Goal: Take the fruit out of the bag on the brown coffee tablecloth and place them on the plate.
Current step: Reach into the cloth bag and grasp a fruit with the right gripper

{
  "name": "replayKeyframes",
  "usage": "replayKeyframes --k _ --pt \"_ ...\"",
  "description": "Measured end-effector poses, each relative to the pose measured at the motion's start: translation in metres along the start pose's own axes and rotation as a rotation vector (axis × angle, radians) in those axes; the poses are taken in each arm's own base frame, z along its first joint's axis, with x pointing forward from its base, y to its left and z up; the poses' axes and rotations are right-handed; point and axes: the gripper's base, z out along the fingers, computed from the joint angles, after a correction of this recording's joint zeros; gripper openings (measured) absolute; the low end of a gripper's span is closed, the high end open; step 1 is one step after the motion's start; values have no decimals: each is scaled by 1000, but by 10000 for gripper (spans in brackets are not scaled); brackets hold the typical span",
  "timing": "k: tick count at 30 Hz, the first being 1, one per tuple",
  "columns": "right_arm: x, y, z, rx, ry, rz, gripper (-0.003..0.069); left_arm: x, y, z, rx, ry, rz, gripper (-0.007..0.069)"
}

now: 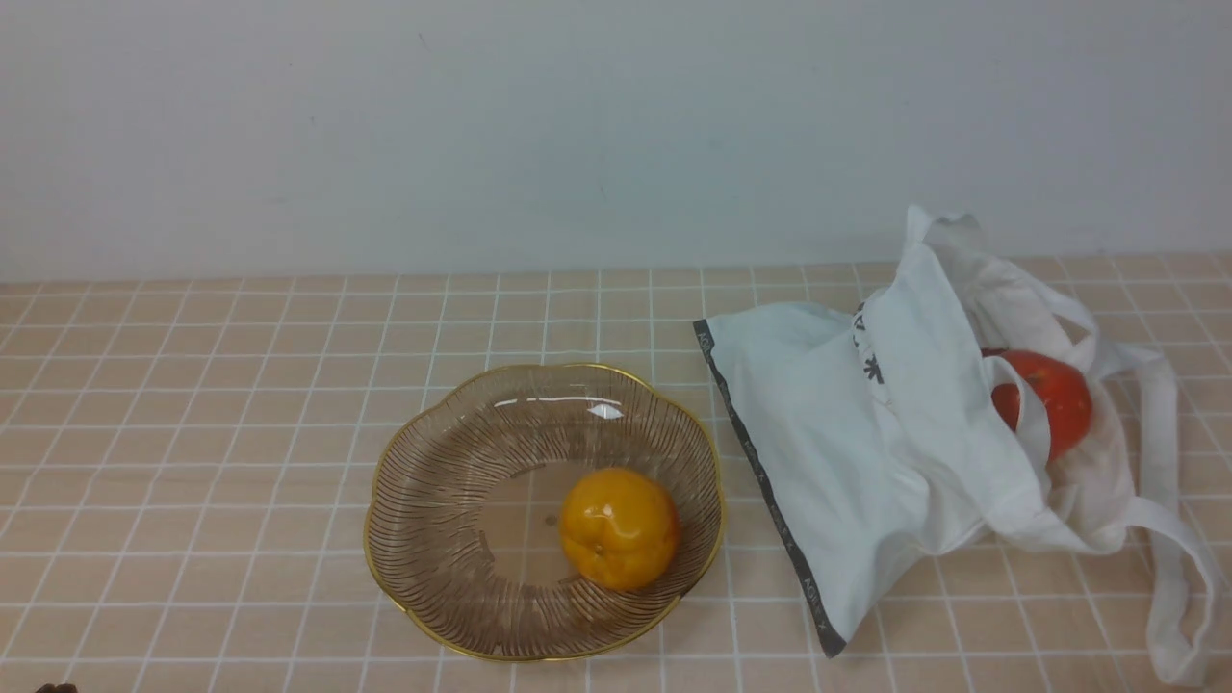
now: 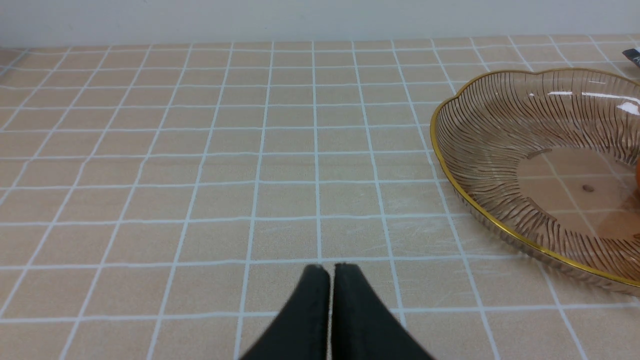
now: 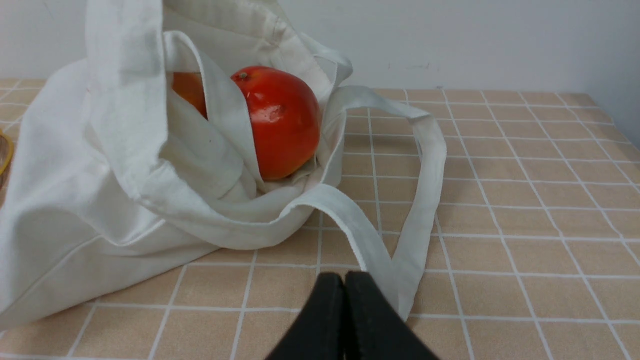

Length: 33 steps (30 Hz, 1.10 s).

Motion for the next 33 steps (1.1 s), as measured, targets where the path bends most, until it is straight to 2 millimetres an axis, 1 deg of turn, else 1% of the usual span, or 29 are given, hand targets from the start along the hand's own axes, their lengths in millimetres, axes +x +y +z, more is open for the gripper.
replayKeyframes --k 15,17,20,22,24,25,26,27,29,33 --pt "0 0 0 0 -5 1 -13 0 0 0 0 0 0 -8" --pt "-1 1 0 -7 -20 29 -13 0 0 0 0 0 0 -8" --pt "-4 3 1 -35 -71 167 -13 0 0 0 0 0 0 -8" --pt "-14 4 0 -77 -169 430 -13 0 0 0 0 0 0 -8" --pt "-18 3 -1 -92 -213 547 -13 0 0 0 0 0 0 -8" --pt "-25 0 -3 -114 -290 767 -13 0 0 0 0 0 0 -8" --pt "-26 -1 -4 -117 -311 823 -13 0 0 0 0 0 0 -8" --pt "-29 -4 -4 -121 -347 919 -13 0 0 0 0 0 0 -8" --pt "-31 -7 -6 -118 -390 1012 -13 0 0 0 0 0 0 -8" --pt "-34 -12 -7 -96 -451 1066 -13 0 0 0 0 0 0 -8"
